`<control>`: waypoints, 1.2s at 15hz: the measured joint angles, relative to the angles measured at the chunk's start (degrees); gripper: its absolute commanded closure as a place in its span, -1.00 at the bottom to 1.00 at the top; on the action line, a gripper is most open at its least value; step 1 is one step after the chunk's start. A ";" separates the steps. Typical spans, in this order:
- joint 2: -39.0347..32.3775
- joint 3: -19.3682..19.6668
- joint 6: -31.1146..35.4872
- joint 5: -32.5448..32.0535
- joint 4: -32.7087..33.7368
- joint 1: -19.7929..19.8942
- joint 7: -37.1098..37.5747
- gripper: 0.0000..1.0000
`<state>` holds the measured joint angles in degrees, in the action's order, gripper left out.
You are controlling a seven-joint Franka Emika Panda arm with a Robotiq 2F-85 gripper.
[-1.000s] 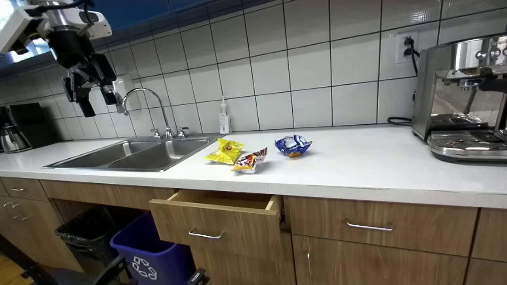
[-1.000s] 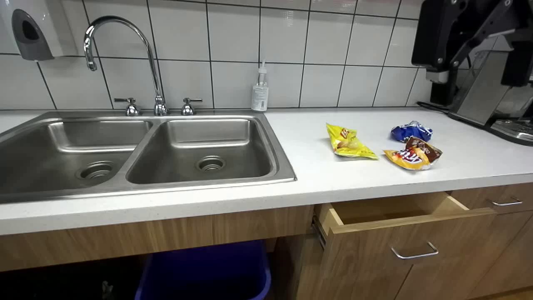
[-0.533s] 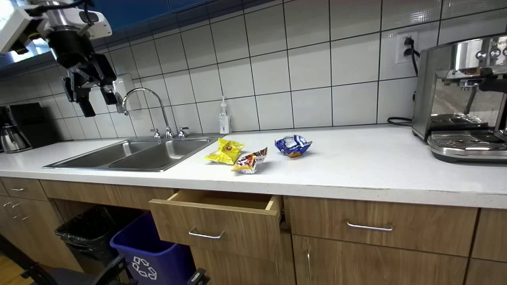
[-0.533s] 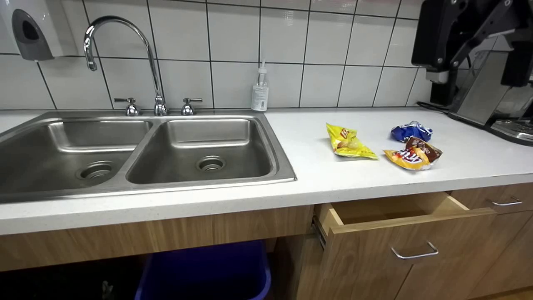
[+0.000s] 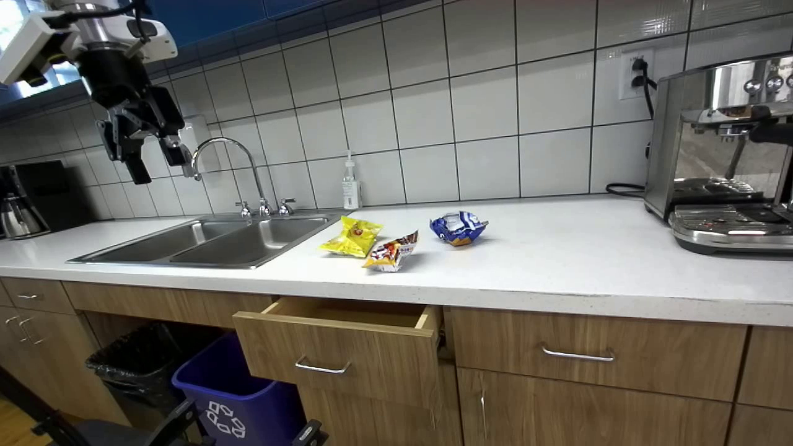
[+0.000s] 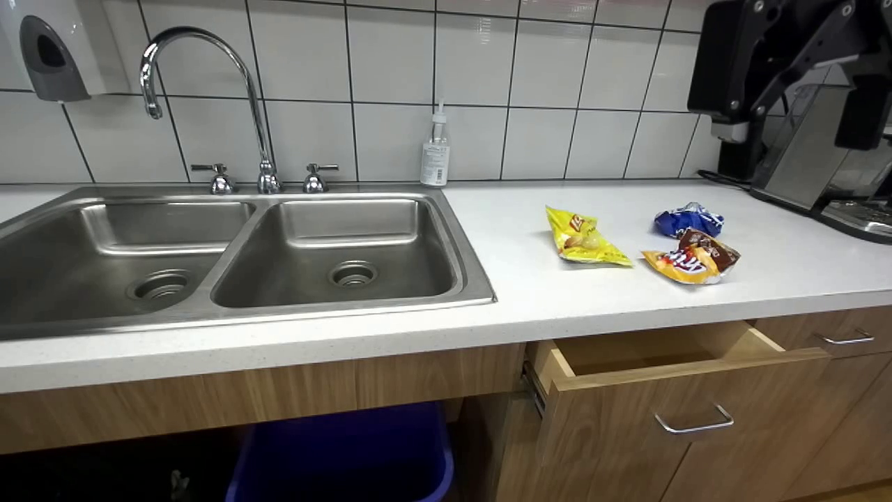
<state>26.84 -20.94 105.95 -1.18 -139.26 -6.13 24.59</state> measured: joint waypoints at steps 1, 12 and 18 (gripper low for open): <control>0.00 0.18 0.43 -0.02 -0.22 -0.06 0.00 -1.00; -0.01 2.39 6.86 -1.22 -4.34 -0.16 -0.13 -1.00; -0.01 5.37 10.03 -1.25 -6.47 -0.15 -1.34 -1.00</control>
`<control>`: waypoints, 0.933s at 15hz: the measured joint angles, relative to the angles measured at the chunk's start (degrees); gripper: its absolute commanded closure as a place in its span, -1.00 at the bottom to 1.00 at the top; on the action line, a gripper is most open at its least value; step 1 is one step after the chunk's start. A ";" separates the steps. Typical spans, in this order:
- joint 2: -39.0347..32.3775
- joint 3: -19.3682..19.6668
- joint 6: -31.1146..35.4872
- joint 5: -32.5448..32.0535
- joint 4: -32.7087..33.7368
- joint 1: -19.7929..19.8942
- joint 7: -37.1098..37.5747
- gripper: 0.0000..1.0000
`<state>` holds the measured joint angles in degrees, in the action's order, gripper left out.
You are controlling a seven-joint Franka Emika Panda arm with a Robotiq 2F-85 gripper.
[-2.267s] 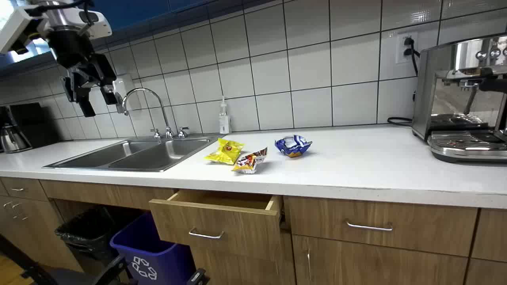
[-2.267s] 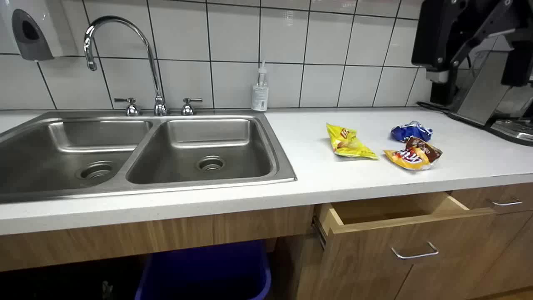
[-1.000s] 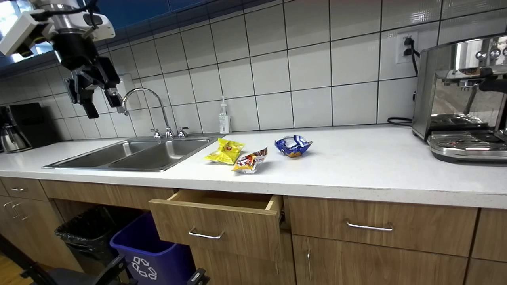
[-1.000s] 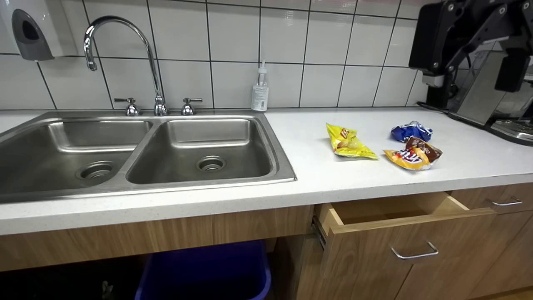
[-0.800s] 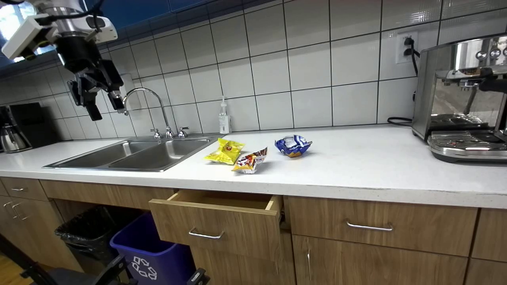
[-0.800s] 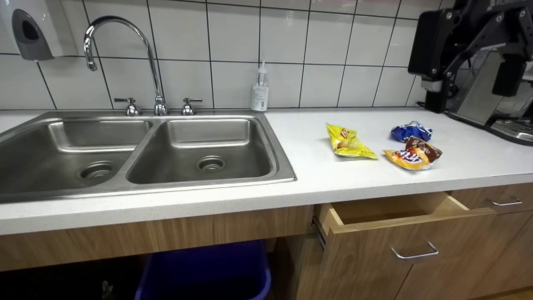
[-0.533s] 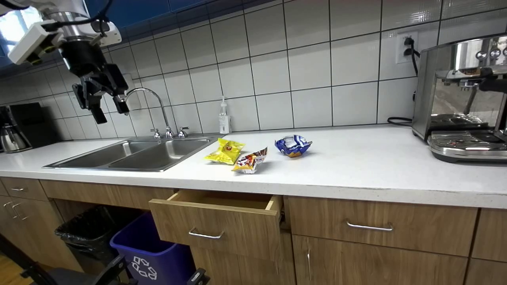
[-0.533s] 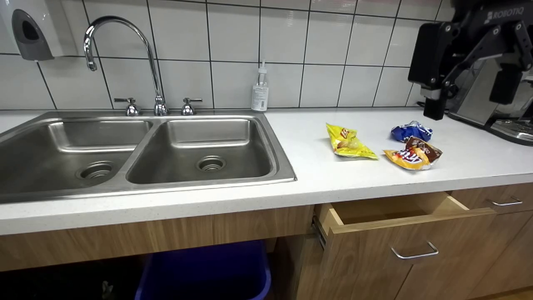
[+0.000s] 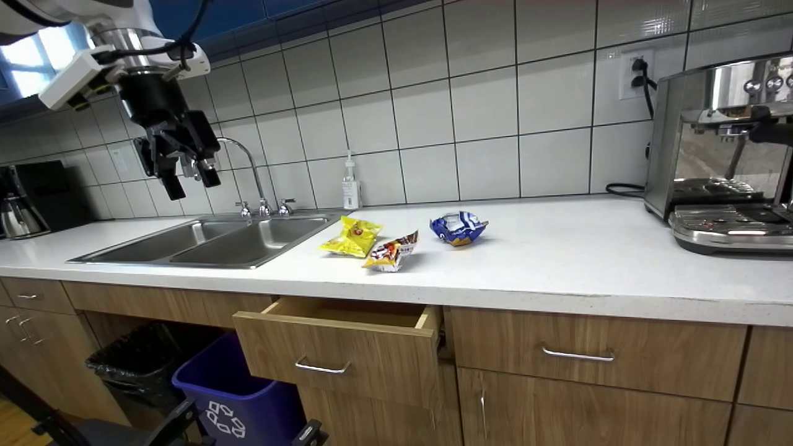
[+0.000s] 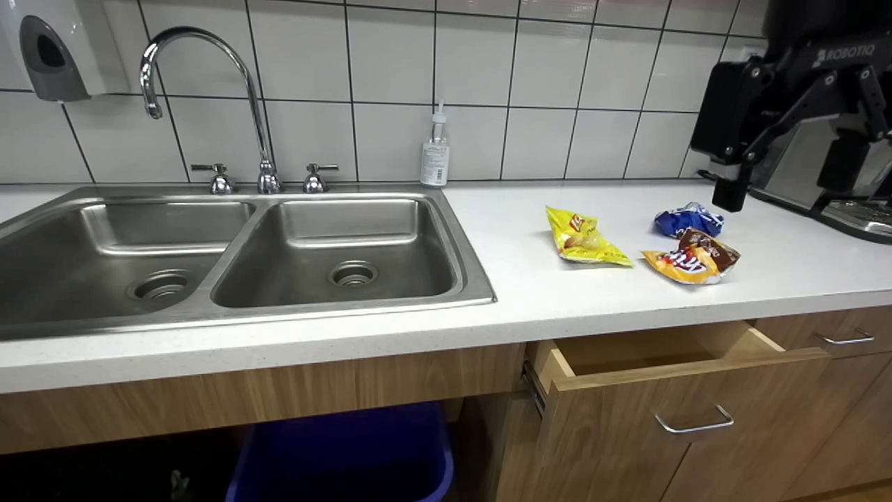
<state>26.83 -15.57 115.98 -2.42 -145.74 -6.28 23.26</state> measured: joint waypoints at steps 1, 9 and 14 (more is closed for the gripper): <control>0.00 0.51 0.47 0.00 -0.28 0.01 -0.28 -1.00; -0.01 2.84 3.90 -2.39 -2.79 0.19 -2.07 -1.00; -0.14 3.78 7.79 -2.80 -5.00 0.43 -2.36 -1.00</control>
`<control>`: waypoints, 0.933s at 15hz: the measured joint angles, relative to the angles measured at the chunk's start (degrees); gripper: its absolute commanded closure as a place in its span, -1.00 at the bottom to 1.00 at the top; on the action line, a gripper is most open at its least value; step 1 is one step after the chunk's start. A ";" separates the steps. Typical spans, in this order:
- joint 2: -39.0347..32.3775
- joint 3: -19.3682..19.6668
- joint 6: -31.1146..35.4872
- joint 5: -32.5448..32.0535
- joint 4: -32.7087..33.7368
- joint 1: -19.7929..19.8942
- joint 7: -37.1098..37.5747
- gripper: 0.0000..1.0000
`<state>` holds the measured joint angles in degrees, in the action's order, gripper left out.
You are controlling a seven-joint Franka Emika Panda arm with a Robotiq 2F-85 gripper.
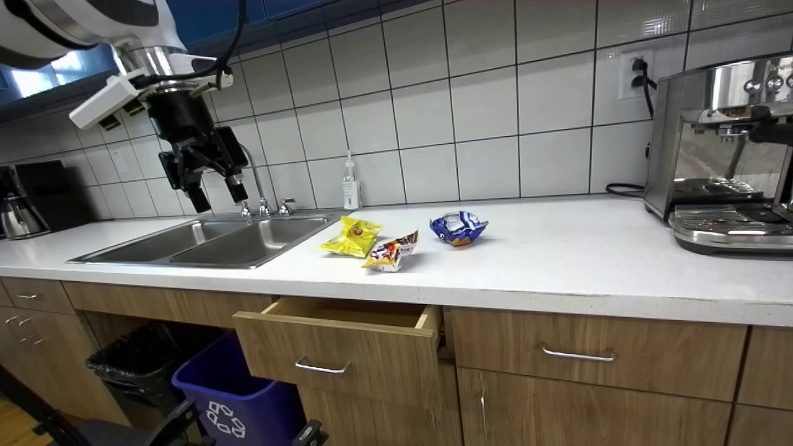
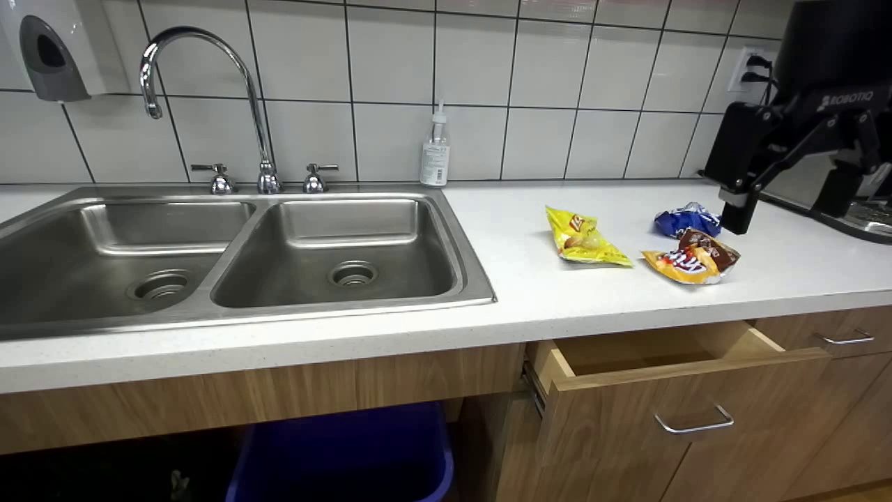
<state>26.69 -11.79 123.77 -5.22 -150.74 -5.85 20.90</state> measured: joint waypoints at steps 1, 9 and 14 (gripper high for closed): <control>-0.11 0.26 0.72 -0.03 -0.37 0.09 -0.13 -1.00; -3.06 2.16 6.02 -0.77 -2.76 1.41 -2.73 -1.00; -5.84 3.34 9.32 -1.68 -3.94 2.26 -4.42 -1.00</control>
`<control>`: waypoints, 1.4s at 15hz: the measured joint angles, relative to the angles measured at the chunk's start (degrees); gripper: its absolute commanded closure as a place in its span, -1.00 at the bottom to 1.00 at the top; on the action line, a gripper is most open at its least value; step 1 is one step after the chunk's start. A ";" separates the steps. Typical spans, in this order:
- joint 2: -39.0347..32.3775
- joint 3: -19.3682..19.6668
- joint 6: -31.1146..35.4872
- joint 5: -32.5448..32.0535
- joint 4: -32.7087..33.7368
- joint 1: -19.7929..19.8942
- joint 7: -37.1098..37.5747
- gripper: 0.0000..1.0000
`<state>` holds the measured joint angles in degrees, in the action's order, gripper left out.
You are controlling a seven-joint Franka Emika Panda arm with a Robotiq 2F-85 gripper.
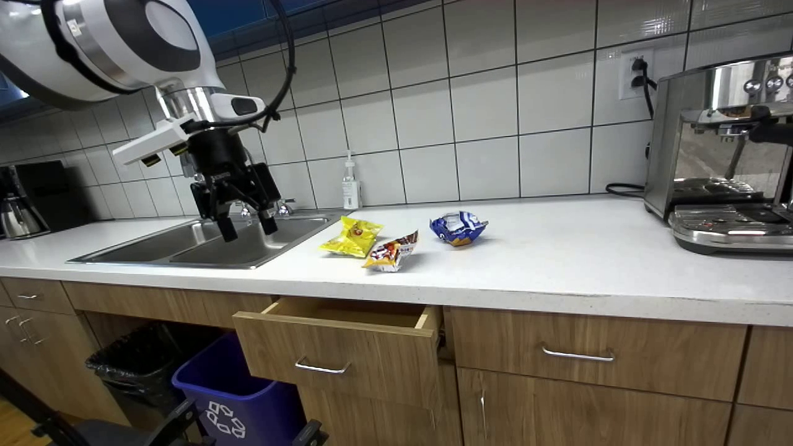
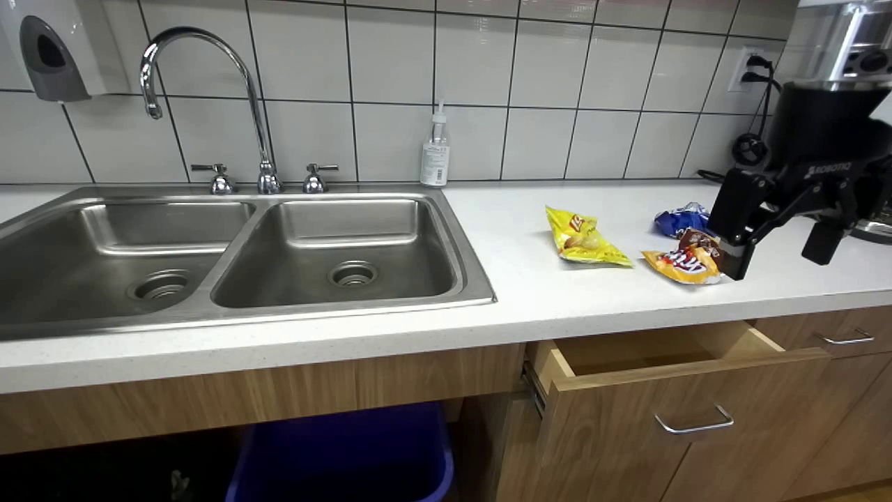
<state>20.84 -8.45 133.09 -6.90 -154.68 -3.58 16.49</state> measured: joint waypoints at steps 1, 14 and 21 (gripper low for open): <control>-0.64 0.25 0.67 -0.04 -0.17 0.07 -0.21 -1.00; -10.32 2.63 9.47 -0.41 -0.59 0.86 -3.33 -1.00; -16.38 4.23 13.85 -2.48 0.10 1.58 -3.39 -1.00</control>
<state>4.46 -4.22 146.93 -9.38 -154.57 -2.01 13.09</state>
